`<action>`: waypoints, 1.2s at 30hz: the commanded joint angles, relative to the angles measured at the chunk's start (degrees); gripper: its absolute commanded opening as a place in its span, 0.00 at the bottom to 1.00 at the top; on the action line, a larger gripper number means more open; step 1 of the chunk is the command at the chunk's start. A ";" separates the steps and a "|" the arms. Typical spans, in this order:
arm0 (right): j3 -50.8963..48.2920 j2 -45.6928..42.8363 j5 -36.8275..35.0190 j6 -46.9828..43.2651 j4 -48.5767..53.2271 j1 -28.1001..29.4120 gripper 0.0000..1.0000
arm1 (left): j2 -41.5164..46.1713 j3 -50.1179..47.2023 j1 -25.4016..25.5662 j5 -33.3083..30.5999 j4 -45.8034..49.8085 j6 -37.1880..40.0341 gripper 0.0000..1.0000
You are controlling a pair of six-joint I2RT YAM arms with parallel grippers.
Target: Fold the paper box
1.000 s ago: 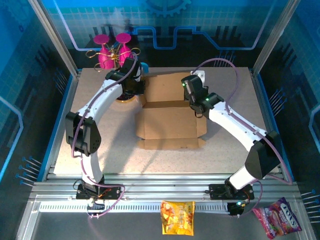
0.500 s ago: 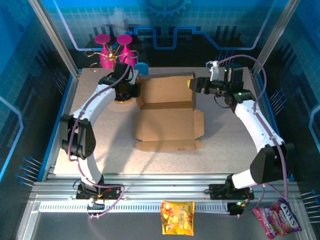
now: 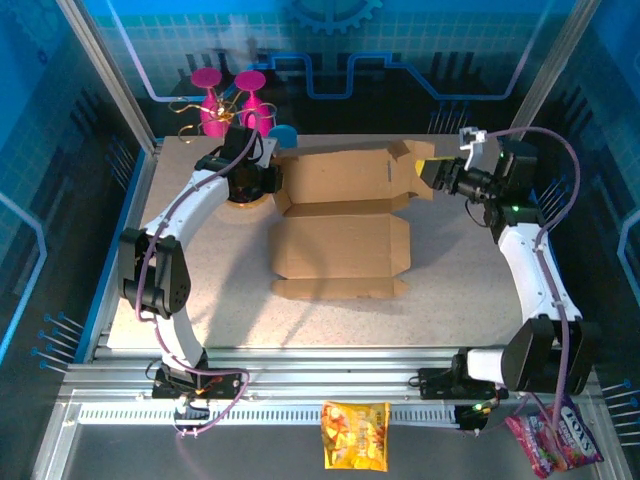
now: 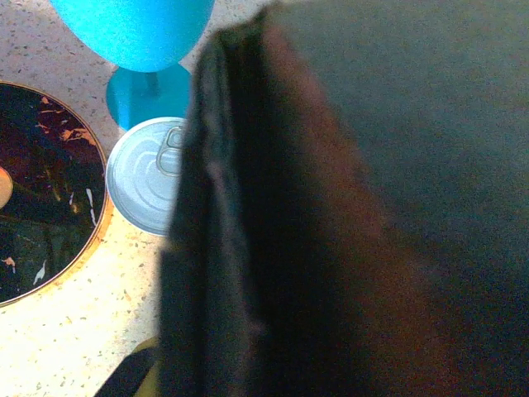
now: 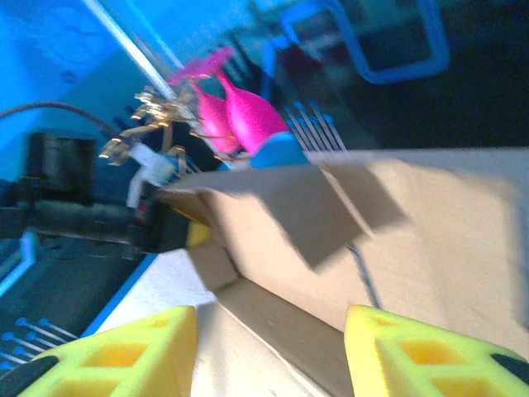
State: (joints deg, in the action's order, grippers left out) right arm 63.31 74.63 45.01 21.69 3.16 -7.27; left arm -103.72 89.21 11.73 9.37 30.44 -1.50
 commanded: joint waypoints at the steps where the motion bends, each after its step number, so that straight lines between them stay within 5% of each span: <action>1: -3.40 0.86 1.58 3.02 -9.27 -6.30 0.51 | 2.73 -0.42 -0.14 2.31 -1.01 -0.21 0.00; 5: -1.18 3.53 5.29 9.99 -18.29 -8.98 0.55 | 3.22 0.33 1.24 0.48 -0.08 -0.78 0.00; 14: 1.74 6.23 2.64 11.06 -16.34 -13.57 0.59 | 6.46 -0.26 4.61 -9.08 0.56 -5.84 0.00; 26: 1.88 9.79 4.83 10.28 -16.54 -15.05 0.59 | 14.02 -5.56 5.51 -8.67 3.52 -4.05 0.00; 36: 3.67 13.46 11.95 -0.52 -6.26 -5.17 0.49 | 17.06 -8.48 2.58 -5.72 3.53 -1.96 0.00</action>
State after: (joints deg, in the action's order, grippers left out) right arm 66.48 88.16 53.32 26.02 -6.57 -14.44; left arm -88.31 81.41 14.74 1.34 33.91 -4.95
